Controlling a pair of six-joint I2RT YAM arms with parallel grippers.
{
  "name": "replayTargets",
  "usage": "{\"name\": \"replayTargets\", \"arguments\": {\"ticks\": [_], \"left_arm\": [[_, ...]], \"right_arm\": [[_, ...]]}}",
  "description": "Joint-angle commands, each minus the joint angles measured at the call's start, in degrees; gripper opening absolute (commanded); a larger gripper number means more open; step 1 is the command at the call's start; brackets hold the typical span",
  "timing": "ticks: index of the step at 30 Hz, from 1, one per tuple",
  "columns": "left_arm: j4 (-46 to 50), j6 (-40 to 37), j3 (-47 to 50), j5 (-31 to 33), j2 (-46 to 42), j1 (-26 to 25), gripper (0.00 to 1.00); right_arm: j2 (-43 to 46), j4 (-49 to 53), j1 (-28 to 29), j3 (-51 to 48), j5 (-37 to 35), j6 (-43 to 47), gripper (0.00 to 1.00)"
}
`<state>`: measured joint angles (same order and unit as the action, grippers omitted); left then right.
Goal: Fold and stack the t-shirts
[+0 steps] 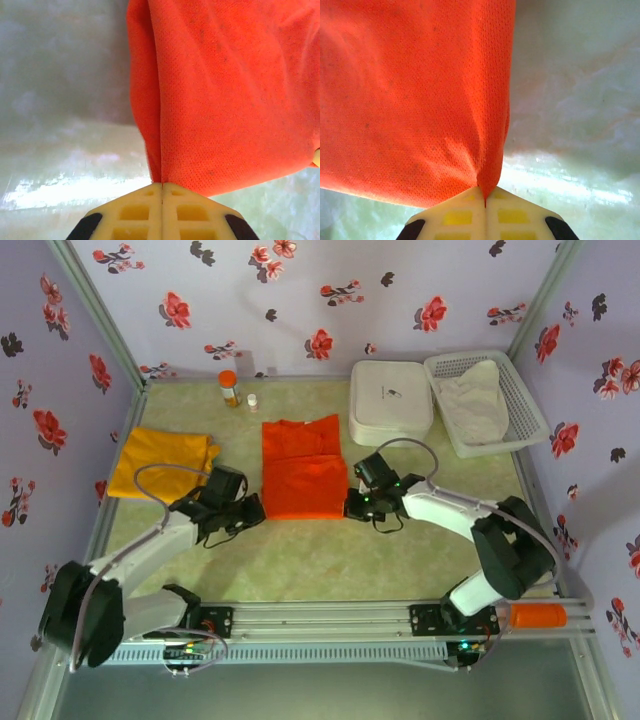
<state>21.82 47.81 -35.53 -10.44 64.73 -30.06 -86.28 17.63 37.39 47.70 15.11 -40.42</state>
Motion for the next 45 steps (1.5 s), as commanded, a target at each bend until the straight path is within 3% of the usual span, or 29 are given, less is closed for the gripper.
{"name": "replayTargets", "arguments": {"ticks": [1,6,15,27,34,45], "left_arm": [[6.58,4.56,1.70,2.25,-5.02,-2.05,0.00],[9.52,8.47,2.09,3.04,-9.64,-5.80,0.00],[23.01,9.58,-7.65,6.19,-12.73,-8.97,0.00],[26.11,9.82,-12.15,6.05,-12.87,-10.94,0.00],[29.53,8.78,-17.51,6.82,-12.08,-11.24,0.00],[32.24,2.86,-28.77,7.72,-3.82,-9.94,0.00]], "right_arm": [[3.88,2.68,0.18,-1.98,0.61,2.42,0.00],[7.83,6.82,1.02,-1.91,0.88,2.61,0.00],[14.22,19.36,1.29,5.09,1.36,0.59,0.00],[17.37,23.08,1.29,7.44,1.45,0.11,0.00],[16.30,27.52,1.20,12.74,2.80,-3.27,0.00],[9.44,31.07,-2.09,23.84,6.30,-0.55,0.00]]}}
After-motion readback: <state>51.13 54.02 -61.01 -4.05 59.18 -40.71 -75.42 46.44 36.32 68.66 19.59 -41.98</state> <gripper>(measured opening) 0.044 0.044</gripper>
